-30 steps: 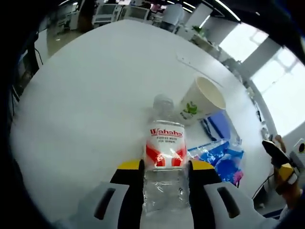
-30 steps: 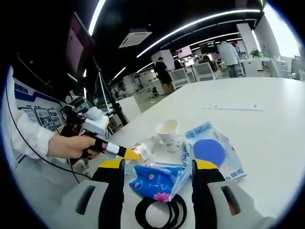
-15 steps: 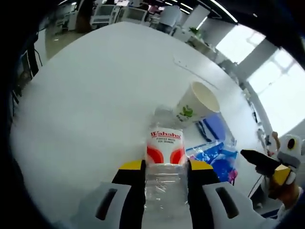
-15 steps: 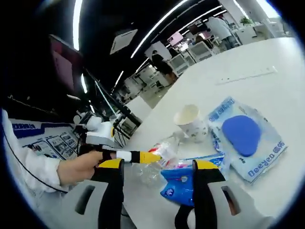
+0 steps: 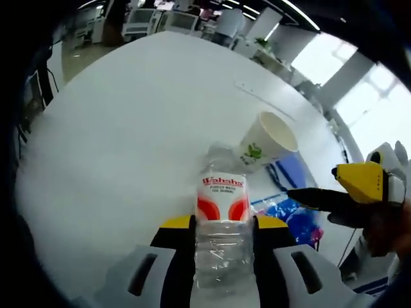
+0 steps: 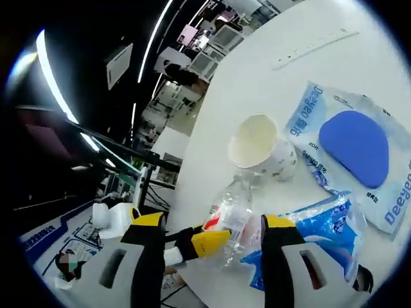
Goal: Arrange the tabletop items into an orderly group along one side of the table until the central work area is clear of visible clutter.
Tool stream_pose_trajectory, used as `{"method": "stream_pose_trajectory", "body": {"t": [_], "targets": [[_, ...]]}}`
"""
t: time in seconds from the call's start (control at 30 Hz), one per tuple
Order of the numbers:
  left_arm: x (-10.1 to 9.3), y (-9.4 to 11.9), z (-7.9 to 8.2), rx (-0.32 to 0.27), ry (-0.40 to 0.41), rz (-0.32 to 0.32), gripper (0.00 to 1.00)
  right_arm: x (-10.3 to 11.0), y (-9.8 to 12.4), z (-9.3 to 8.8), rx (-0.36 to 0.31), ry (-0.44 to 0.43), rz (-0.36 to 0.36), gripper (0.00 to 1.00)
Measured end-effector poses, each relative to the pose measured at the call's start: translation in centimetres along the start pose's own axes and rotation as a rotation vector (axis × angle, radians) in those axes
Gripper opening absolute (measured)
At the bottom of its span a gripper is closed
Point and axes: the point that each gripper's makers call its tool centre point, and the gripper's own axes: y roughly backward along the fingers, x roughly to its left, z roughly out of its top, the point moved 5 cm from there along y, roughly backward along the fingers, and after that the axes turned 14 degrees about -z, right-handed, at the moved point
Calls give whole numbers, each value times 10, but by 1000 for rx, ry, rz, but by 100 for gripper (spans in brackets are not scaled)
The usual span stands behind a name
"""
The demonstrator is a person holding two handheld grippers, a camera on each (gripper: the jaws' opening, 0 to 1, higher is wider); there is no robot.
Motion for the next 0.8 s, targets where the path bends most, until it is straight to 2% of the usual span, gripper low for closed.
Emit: {"method": "stream_pose_trajectory", "body": {"t": [0.1, 0.2, 0.3, 0.6, 0.7, 0.8], "targets": [[0, 0, 0, -4, 5, -1, 30, 2, -11, 0, 7, -7, -47, 57], [0, 0, -1, -5, 0, 1, 30, 10, -17, 1, -28, -3, -71, 57], [0, 0, -1, -9, 5, -1, 30, 20, -28, -1, -31, 17, -91, 57], [0, 0, -3, -3, -17, 3, 31, 24, -49, 2, -51, 75, -187, 56], [-1, 0, -4, 1, -28, 3, 31, 26, -53, 1, -59, 63, -215, 56], [-2, 1, -6, 9, -49, 8, 31, 22, -59, 3, -86, 113, -280, 55]]}}
